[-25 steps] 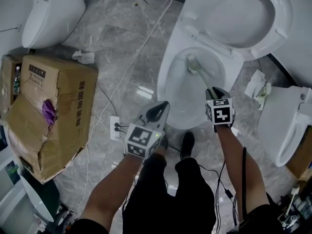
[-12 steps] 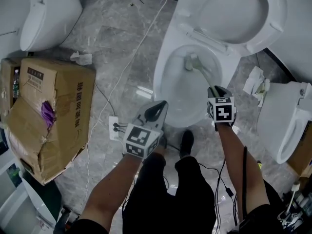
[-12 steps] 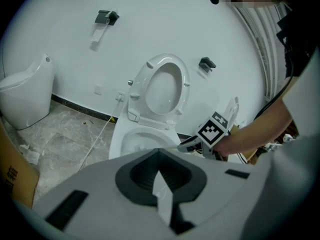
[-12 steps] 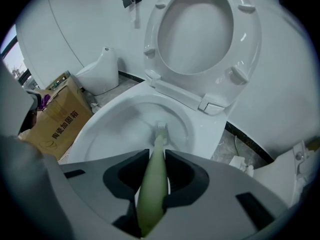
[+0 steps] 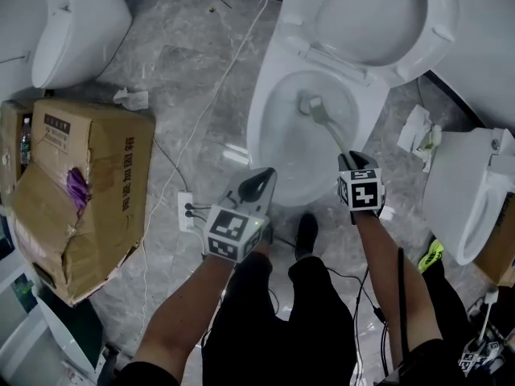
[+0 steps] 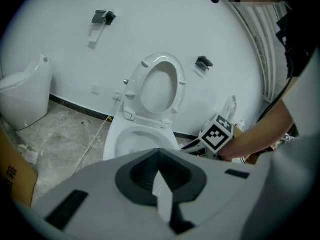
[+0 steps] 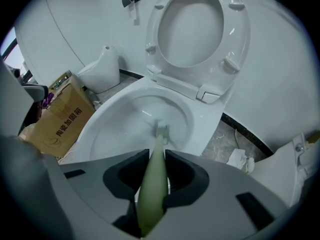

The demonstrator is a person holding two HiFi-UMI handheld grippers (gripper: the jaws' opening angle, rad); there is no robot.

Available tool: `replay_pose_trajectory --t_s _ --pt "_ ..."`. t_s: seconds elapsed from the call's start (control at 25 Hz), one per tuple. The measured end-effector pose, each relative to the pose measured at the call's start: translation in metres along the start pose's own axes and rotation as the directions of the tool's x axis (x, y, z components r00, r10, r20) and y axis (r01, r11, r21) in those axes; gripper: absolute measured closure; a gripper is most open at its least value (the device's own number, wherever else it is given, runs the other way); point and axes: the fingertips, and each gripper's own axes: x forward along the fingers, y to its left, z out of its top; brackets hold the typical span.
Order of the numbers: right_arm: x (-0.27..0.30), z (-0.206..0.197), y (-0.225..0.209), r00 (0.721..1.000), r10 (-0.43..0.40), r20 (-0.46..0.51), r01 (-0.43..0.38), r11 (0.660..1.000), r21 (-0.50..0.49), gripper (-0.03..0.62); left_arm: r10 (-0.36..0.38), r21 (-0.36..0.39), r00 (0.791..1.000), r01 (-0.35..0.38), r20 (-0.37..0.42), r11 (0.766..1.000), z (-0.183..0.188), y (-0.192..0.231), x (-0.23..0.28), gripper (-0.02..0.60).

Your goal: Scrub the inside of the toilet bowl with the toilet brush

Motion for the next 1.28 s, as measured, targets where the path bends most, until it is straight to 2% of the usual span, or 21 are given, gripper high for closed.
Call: replay_pose_trajectory --t_s 0.32,0.72,1.0,1.28 --pt "-0.003 -0.019 0.028 0.999 0.041 -0.032 -0.041 0.999 -0.02 0.488 0.009 -0.002 1.0 -0.009 0.002 1.0 -0.005 -0.007 -0.013 0.574" --pt "-0.002 -0.023 0.048 0.995 0.081 -0.052 -0.081 0.997 0.002 0.488 0.029 -0.026 1.0 -0.029 0.012 0.999 -0.013 -0.008 -0.03 0.574" --pt "-0.027 -0.016 0.049 0.994 0.105 -0.007 -0.105 0.994 -0.026 0.488 0.032 -0.034 0.999 -0.032 0.028 0.999 -0.009 -0.015 -0.046 0.574" --pt "-0.063 -0.026 0.03 0.996 0.086 -0.004 -0.086 0.996 -0.023 0.488 0.03 -0.004 0.999 -0.03 0.032 1.0 0.004 -0.032 -0.068 0.574"
